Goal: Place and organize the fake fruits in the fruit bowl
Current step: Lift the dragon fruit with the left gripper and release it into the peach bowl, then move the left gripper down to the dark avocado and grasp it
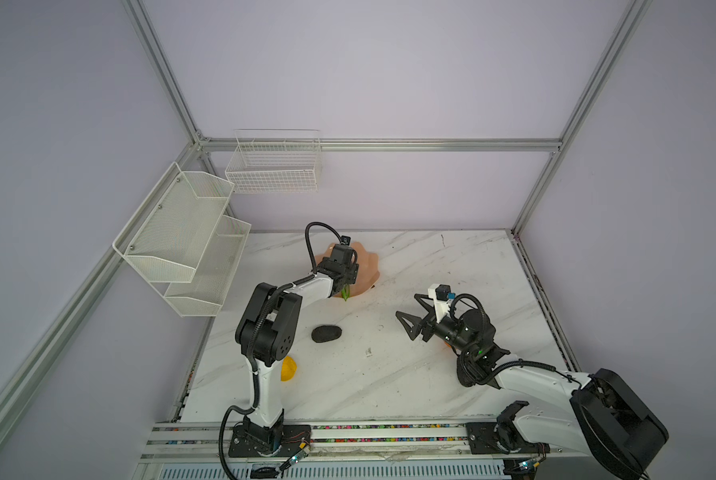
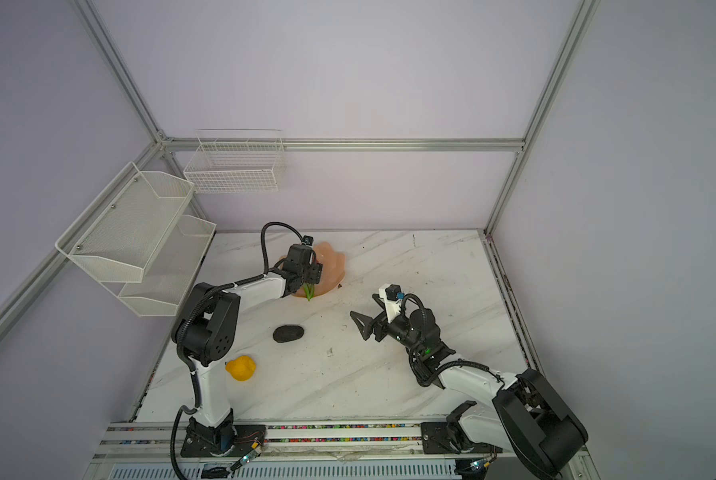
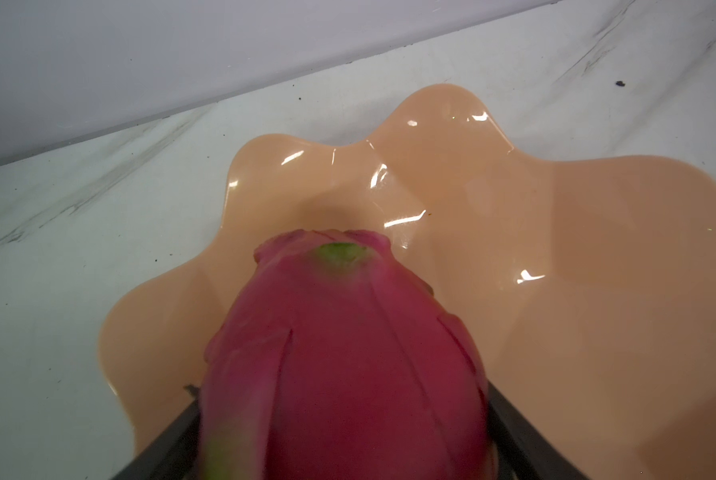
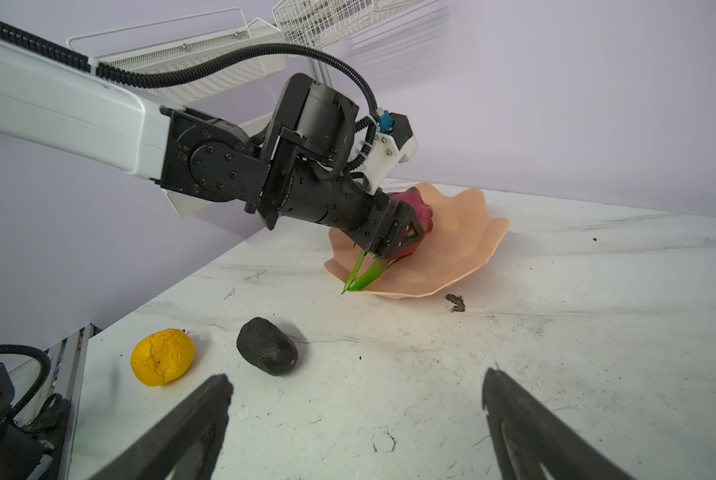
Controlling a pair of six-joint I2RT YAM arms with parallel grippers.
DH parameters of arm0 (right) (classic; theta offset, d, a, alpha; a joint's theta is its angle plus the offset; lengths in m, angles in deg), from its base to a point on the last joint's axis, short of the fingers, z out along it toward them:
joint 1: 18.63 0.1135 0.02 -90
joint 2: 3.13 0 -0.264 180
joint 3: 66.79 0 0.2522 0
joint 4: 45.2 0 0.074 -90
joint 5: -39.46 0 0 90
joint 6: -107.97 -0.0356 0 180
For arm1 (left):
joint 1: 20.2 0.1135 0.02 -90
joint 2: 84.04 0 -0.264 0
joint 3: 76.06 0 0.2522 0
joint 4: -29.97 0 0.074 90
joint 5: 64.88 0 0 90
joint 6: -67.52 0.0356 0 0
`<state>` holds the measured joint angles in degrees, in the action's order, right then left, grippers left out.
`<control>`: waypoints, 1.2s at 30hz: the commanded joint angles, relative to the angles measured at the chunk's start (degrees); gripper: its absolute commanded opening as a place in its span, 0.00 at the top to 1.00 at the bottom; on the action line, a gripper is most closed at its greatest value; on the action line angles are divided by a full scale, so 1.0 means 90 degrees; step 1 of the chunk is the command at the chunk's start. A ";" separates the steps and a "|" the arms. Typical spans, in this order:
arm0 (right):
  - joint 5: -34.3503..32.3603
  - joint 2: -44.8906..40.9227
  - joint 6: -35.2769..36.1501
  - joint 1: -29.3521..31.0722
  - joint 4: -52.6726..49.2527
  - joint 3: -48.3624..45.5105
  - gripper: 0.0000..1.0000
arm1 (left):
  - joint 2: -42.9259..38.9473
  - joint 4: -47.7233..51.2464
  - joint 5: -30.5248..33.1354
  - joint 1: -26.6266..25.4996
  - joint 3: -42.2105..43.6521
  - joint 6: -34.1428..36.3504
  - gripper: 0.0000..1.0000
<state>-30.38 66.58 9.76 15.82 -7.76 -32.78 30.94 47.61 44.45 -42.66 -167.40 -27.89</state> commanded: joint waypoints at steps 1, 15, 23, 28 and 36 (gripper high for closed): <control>-0.0033 0.0015 0.0121 0.0039 0.0146 0.0170 0.02 | -0.0058 -0.0065 -0.0249 0.0025 -0.0639 -0.0047 0.17; 0.0034 -0.0020 0.0157 0.0044 0.0015 0.0218 0.03 | -0.0857 -0.0356 -0.0202 0.0014 -0.0230 0.0127 0.00; 0.0335 -0.0154 0.0492 0.0241 -0.0586 0.0418 0.03 | -0.2985 -0.0222 -0.0204 -0.0111 0.1626 -0.0586 0.00; 0.0517 0.0308 0.0759 0.0812 -0.0874 0.0750 0.03 | -0.4620 0.0414 -0.0385 -0.0327 0.3458 -0.1355 0.00; 0.0485 0.0278 0.0796 0.0927 -0.0811 0.0720 0.03 | -0.5839 0.1397 -0.0628 -0.0680 0.4970 -0.2362 0.00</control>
<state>-26.64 69.86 15.40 23.91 -14.86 -26.42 -19.27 57.33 40.08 -48.41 -126.85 -44.26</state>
